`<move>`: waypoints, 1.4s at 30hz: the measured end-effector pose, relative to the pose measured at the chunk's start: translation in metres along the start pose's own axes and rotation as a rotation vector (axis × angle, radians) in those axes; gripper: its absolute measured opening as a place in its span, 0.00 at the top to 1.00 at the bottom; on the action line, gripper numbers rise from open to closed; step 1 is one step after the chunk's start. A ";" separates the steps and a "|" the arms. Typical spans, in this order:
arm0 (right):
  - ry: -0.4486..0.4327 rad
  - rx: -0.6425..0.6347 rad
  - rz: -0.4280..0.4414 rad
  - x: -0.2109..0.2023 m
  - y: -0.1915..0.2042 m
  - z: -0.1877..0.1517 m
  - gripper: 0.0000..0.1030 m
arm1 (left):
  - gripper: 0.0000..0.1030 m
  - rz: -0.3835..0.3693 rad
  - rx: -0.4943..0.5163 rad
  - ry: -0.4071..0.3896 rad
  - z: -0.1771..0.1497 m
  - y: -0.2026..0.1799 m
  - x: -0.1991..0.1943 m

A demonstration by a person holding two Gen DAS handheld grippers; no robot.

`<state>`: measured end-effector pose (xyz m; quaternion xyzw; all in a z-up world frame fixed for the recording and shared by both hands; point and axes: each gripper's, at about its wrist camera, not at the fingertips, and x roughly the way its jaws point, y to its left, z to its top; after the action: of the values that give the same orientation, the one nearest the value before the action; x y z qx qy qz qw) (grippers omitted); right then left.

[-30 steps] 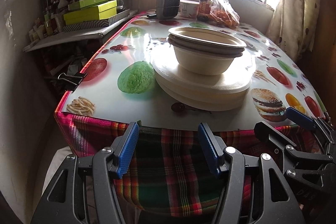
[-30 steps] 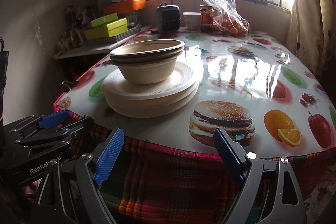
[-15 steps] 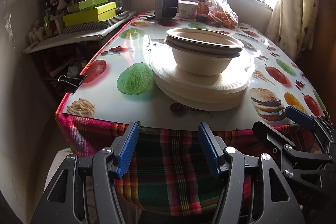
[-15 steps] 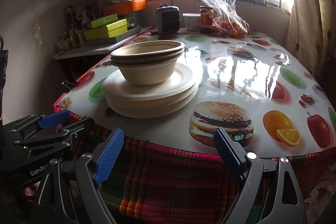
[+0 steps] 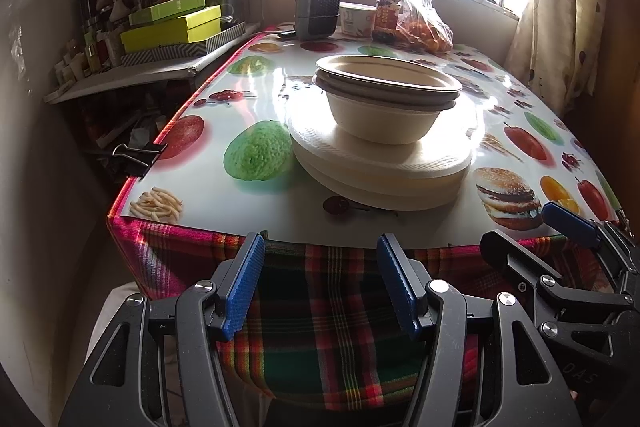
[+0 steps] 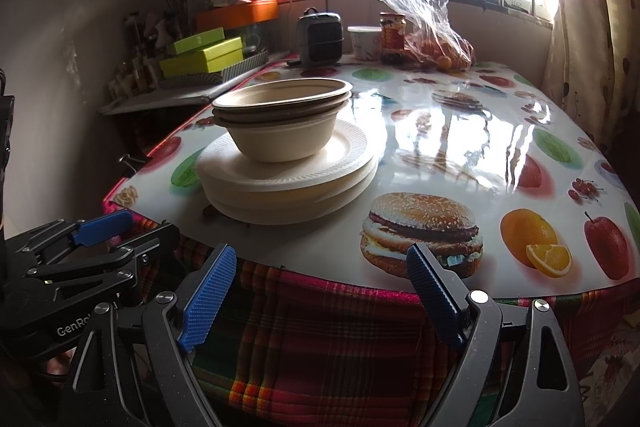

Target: Organize plates and bowls

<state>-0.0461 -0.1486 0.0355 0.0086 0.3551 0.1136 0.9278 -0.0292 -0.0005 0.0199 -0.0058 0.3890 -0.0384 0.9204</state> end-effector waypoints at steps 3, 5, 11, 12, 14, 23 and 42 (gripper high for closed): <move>0.000 -0.001 0.001 0.000 0.000 0.000 0.15 | 0.42 0.000 0.000 0.000 0.000 0.000 0.000; 0.000 -0.001 0.001 0.000 0.000 0.000 0.15 | 0.42 0.000 0.000 -0.002 0.000 0.000 -0.001; 0.000 0.000 0.001 0.000 0.000 0.000 0.15 | 0.42 -0.001 0.001 -0.003 0.000 0.000 -0.002; 0.000 0.000 0.001 0.000 0.000 -0.001 0.15 | 0.42 -0.001 0.001 -0.003 0.000 0.000 -0.002; -0.001 -0.001 0.001 0.000 -0.001 -0.001 0.15 | 0.42 0.000 0.001 -0.003 0.000 0.000 -0.002; -0.001 0.000 0.000 0.000 -0.001 0.000 0.15 | 0.42 0.001 0.002 -0.005 0.000 0.000 -0.003; -0.002 0.000 0.000 -0.001 -0.001 -0.001 0.15 | 0.42 0.000 0.002 -0.005 0.000 0.000 -0.003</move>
<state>-0.0470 -0.1493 0.0352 0.0086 0.3541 0.1137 0.9282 -0.0317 -0.0007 0.0221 -0.0049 0.3867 -0.0386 0.9214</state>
